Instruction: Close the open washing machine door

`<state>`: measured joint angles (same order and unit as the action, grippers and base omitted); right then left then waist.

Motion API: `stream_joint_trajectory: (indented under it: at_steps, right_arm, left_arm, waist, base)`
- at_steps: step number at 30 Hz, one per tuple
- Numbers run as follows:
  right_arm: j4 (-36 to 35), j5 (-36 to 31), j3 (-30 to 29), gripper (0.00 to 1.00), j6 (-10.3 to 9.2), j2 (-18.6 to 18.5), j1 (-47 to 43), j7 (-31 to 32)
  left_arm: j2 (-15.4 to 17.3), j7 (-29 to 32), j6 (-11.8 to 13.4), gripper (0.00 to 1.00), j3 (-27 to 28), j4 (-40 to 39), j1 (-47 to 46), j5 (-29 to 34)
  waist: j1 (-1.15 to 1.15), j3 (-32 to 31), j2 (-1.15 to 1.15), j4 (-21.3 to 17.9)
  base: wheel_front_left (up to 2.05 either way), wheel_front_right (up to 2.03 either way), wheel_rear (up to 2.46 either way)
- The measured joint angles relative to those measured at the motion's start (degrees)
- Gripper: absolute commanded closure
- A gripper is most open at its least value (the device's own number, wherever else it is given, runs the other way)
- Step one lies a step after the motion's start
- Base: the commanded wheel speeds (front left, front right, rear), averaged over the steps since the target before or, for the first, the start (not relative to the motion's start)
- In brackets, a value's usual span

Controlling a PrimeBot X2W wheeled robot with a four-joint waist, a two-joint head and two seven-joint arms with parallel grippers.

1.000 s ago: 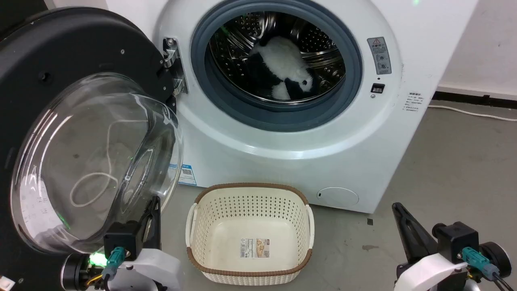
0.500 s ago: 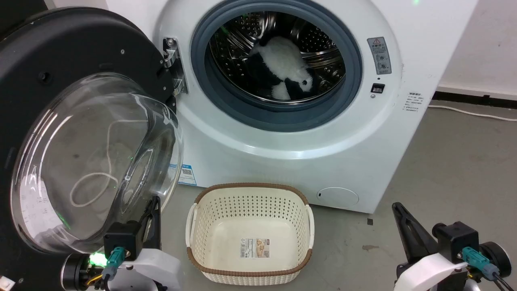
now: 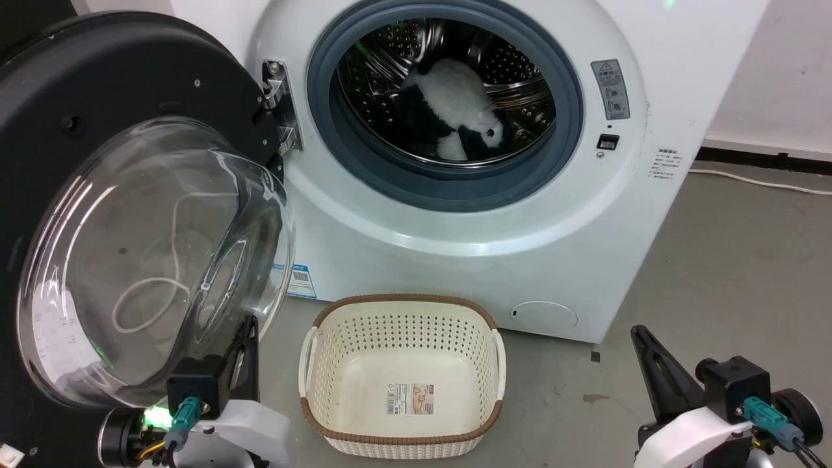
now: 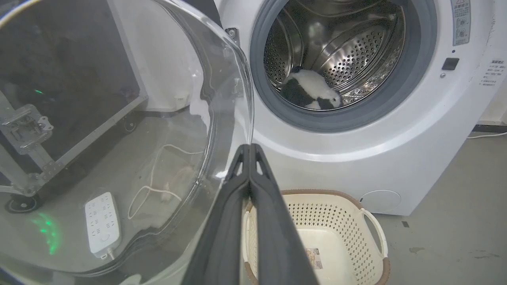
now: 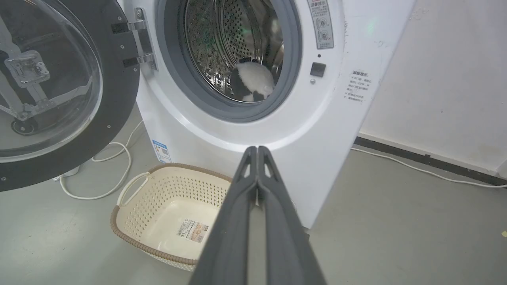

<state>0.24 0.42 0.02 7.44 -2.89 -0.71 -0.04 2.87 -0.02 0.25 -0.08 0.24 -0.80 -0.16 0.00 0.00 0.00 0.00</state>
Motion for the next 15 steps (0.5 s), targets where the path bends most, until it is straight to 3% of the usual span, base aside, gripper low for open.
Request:
stream_joint_trajectory:
  at_steps: [4,5,15]
  right_arm:
    - [0.0,0.0,0.0,1.00,0.00,0.0,0.0,0.0]
    - [0.0,0.0,0.0,0.00,0.00,0.0,0.0,0.0]
    - [0.4,0.7,0.3,0.00,0.00,0.0,-0.1,-0.6]
  left_arm:
    - [0.0,0.0,0.0,1.00,0.0,0.0,0.0,0.0]
    - [0.0,0.0,0.0,0.00,0.0,0.0,0.0,0.0]
    - [0.0,-0.6,0.1,0.00,-0.8,0.3,0.0,-1.1]
  waist:
    - [0.00,0.0,0.00,0.0]
    - [0.00,0.0,0.00,0.0]
    - [0.00,0.0,0.00,0.0]
  base:
    - [0.00,0.00,0.00]
    - [0.00,0.00,0.00]
    - [0.00,0.00,0.00]
